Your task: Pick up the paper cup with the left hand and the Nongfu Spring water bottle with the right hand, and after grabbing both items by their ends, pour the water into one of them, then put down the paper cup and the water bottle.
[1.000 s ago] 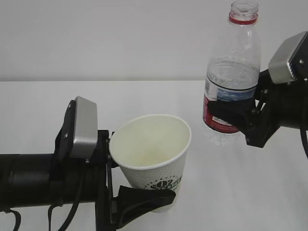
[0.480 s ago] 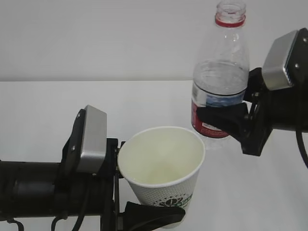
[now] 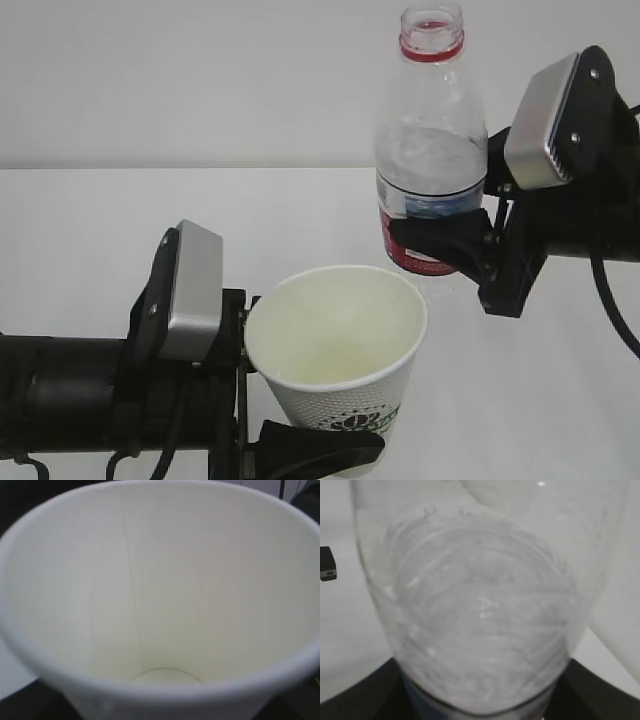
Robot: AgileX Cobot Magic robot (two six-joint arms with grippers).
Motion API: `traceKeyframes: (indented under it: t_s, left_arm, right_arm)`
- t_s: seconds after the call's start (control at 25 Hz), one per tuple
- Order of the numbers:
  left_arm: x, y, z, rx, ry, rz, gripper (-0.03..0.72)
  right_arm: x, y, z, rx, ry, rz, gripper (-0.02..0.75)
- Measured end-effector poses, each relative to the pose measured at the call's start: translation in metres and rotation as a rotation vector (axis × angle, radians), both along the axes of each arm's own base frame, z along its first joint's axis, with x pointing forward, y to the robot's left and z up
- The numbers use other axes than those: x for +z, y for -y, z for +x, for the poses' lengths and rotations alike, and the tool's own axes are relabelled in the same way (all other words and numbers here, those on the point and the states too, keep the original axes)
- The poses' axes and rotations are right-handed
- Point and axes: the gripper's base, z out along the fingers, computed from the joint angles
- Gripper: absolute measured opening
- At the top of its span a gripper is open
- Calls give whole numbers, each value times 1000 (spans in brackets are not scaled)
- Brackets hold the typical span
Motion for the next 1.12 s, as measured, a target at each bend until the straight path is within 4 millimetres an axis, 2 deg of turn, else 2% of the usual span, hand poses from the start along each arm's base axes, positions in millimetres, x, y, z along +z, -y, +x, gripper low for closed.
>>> traceKeyframes:
  t_s: [0.36, 1.12]
  left_arm:
    - [-1, 0, 0, 5, -1, 13, 549]
    - [-1, 0, 1, 7, -1, 14, 537]
  right_arm:
    - [15, -2, 7, 39, 126, -63, 473]
    - [13, 1, 10, 19, 165, -132, 473]
